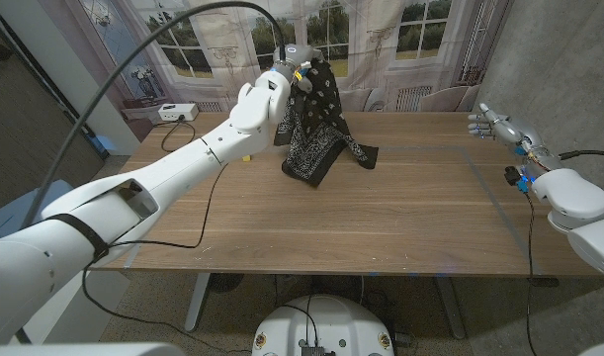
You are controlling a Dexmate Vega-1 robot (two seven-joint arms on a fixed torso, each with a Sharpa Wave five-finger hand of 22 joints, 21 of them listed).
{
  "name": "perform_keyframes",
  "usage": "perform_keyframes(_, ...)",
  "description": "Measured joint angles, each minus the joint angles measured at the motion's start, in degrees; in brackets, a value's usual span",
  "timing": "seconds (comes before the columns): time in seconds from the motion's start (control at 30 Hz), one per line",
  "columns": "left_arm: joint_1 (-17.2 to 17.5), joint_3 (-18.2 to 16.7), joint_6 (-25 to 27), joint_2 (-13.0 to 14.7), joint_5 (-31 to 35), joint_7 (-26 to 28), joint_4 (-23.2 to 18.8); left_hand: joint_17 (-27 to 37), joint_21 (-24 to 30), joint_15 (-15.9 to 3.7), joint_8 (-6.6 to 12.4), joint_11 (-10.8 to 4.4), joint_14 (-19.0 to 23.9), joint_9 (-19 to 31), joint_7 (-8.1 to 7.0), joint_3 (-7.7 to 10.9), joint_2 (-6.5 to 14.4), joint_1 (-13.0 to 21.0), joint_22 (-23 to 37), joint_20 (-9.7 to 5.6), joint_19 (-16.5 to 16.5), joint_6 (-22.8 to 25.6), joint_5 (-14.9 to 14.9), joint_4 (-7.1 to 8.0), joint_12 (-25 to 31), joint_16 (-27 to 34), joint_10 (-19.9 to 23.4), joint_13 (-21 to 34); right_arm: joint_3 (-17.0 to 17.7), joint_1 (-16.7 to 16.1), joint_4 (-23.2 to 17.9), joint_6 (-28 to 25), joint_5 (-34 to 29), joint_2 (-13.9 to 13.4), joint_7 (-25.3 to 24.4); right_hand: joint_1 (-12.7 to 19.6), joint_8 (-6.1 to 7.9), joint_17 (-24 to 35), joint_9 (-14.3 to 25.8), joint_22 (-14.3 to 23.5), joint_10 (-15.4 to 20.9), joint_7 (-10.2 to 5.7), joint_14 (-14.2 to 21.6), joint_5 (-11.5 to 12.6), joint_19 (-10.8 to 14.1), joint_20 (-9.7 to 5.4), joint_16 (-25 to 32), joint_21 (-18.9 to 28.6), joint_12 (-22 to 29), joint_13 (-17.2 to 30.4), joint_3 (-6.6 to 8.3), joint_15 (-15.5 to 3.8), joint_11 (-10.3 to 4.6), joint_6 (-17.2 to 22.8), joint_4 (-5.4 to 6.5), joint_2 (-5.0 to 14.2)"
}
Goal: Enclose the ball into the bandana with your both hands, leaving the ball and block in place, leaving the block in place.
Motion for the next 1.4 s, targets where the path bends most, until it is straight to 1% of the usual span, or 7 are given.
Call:
perform_keyframes(0.77, -0.8, -0.9, 3.5, 0.5, 15.9, -1.7, -0.9, 1.7, 2.2, 0.00, -0.16, 0.00, 0.0, 0.0, -0.01, 0.17, -0.8, 0.8, -0.3, 0.71, -0.7, 0.0, 0.4, -0.17, 0.1, -0.3, 0.0, 0.0, -1.1, 1.8, 1.5, 0.2, 0.6, -0.9, 0.1, -0.2, 0.00, -0.1, 0.0, 0.0, 0.3, 0.00, 0.0, 0.0, 0.0, 0.00, 0.0, -0.2, -0.3, 0.0, -0.24, 0.00, -0.31, 0.0, -0.24, 0.21)
perform_keyframes(0.8, -0.9, -0.2, 3.4, 2.5, 16.7, -2.0, -3.7, 1.8, 2.4, 0.00, -0.18, -0.01, 0.0, 0.0, -0.60, 0.17, -0.8, 0.8, -0.3, 0.71, -0.7, 1.0, 0.4, -0.17, 1.4, -0.5, 0.0, 0.0, -1.2, 1.9, 1.6, 1.0, 1.4, -1.0, 1.1, -0.2, 0.00, -0.2, 0.0, 0.0, 0.3, 0.00, 0.0, 0.0, 0.0, 0.00, 0.0, -0.2, -0.4, 0.0, -0.24, 0.00, -0.31, 0.0, -0.24, 0.21)
perform_keyframes(1.0, -1.4, 0.0, 0.5, 4.0, 23.4, -6.1, -5.6, 2.3, 3.1, 0.00, -0.37, -0.02, 0.0, 0.0, -0.61, 0.17, -1.3, 1.3, -0.3, 1.14, -1.1, 1.2, 0.6, -0.17, 1.5, -0.7, 0.0, 0.0, -1.3, 2.1, 1.8, 1.3, 1.9, -1.2, 1.4, -0.4, 0.01, -0.3, 0.0, 0.0, 0.3, 0.00, 0.0, 0.0, 0.0, 0.00, 0.0, -0.2, -0.4, 0.3, -0.24, 0.00, -0.31, 0.0, -0.24, 0.04)
perform_keyframes(1.1, -1.9, 0.4, -3.1, 4.9, 27.4, -8.9, -6.5, 2.7, 3.6, 0.00, -0.37, -2.00, 0.0, 0.0, -2.05, 0.08, -1.6, 1.6, -0.3, 1.75, -1.8, 2.7, 0.6, -0.08, 1.5, -1.1, 2.0, 0.0, -1.3, 2.1, 2.1, 1.6, 2.3, -1.2, 1.6, -0.4, 0.01, -0.3, 0.0, 0.0, 0.3, 0.00, 0.0, 0.0, 0.0, 0.00, 0.0, -0.2, -0.4, 0.3, -0.24, 0.00, -0.30, 0.0, -0.24, 0.05)
perform_keyframes(1.2, -2.3, 0.9, -6.2, 5.5, 30.9, -10.9, -7.2, 3.0, 3.9, -0.13, -0.37, -2.03, 0.2, 0.0, -2.05, -0.07, -1.8, 1.8, -0.1, 2.50, -2.5, 2.7, 0.7, 0.07, 1.5, -1.6, 2.0, 0.0, -1.3, 2.0, 2.3, 2.0, 2.7, -1.2, 1.8, -0.4, -0.14, -0.3, 0.0, 0.0, 0.3, 0.00, 0.0, 0.0, 0.0, 0.00, 0.0, -0.2, -0.4, 0.3, -0.24, 0.00, -0.31, 0.0, -0.24, 0.06)
perform_keyframes(1.27, -2.4, 1.0, -9.3, 5.8, 34.0, -12.3, -7.6, 2.7, 4.4, -1.14, -0.37, -2.05, 8.9, 0.0, -1.82, -0.08, -2.4, 2.4, 0.0, 2.02, -3.9, 6.0, 0.8, 0.08, 2.3, -2.2, 6.2, 0.0, -1.3, 1.7, 2.4, 2.2, 2.9, -1.1, 1.9, -0.4, -0.23, -0.3, 0.0, 0.0, 0.3, 0.00, 0.0, 0.0, 0.0, 0.00, 0.0, -0.2, -0.4, 0.3, -0.24, 0.00, -0.30, 0.0, -0.24, 0.06)
perform_keyframes(1.4, -2.5, 1.2, -13.3, 6.4, 37.0, -13.6, -8.4, 2.8, 4.8, -1.20, -0.38, -2.06, 9.3, 0.0, -1.83, -0.32, -2.8, 2.8, 0.0, 2.01, -3.9, 6.6, 0.8, 0.31, 2.3, -2.2, 6.6, 0.0, -0.9, 1.2, 2.4, 2.6, 3.3, -1.1, 1.9, -0.4, -0.23, -0.3, 0.0, 0.0, 0.3, 0.00, 0.0, 0.0, 0.1, 0.13, 0.0, -0.2, -0.4, 0.3, -0.24, 0.00, -0.30, 0.0, -0.24, 0.06)
